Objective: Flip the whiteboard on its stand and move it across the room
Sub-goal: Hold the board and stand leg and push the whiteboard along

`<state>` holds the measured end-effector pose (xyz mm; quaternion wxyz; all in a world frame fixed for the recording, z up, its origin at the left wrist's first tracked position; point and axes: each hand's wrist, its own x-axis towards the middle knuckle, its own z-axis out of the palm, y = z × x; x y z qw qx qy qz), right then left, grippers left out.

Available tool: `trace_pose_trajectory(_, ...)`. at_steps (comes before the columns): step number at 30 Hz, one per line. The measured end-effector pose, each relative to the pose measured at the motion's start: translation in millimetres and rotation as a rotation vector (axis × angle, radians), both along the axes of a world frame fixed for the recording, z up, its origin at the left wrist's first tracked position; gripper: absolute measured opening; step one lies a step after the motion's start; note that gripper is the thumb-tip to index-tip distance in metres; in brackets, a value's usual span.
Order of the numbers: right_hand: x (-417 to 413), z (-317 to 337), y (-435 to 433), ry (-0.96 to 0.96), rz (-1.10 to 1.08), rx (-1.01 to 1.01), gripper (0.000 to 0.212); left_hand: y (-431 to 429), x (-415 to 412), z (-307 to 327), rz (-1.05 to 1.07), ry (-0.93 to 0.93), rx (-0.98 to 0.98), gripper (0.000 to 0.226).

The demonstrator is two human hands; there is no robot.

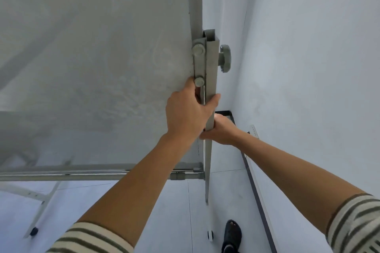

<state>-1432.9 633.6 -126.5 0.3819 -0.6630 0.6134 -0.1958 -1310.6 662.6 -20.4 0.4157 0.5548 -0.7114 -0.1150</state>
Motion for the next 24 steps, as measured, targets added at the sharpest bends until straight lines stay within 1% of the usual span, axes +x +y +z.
trace_pose_trajectory(3, 7, -2, 46, 0.004, -0.057, 0.018, 0.031, 38, 10, -4, -0.051, 0.0, 0.001, 0.046)
trace_pose_trajectory(7, 12, -6, 103, -0.009, -0.145, 0.021, 0.032, 89, 14, -3, -0.098, -0.023, 0.006, 0.049)
trace_pose_trajectory(12, 9, -10, 172, -0.026, -0.17, 0.027, 0.04, 156, 11, -2, -0.144, -0.024, 0.035, 0.052)
trace_pose_trajectory(14, 8, -7, 200, -0.035, -0.186, 0.021, 0.036, 182, 9, -2, -0.145, -0.01, 0.05, 0.052)
trace_pose_trajectory(17, 8, 1, 241, -0.049, -0.198, 0.004, 0.017, 221, 5, -1, -0.147, 0.018, 0.086, 0.051)
trace_pose_trajectory(18, 6, 2, 256, -0.049, -0.187, -0.004, 0.014, 233, 3, 0, -0.149, 0.019, 0.099, 0.052)
trace_pose_trajectory(21, -4, 0, 299, -0.039, -0.174, -0.023, 0.022, 276, -7, 1, -0.148, 0.026, 0.139, 0.052)
trace_pose_trajectory(24, -13, -6, 341, -0.04, -0.194, -0.017, 0.019, 320, -16, 1, -0.159, 0.032, 0.144, 0.053)
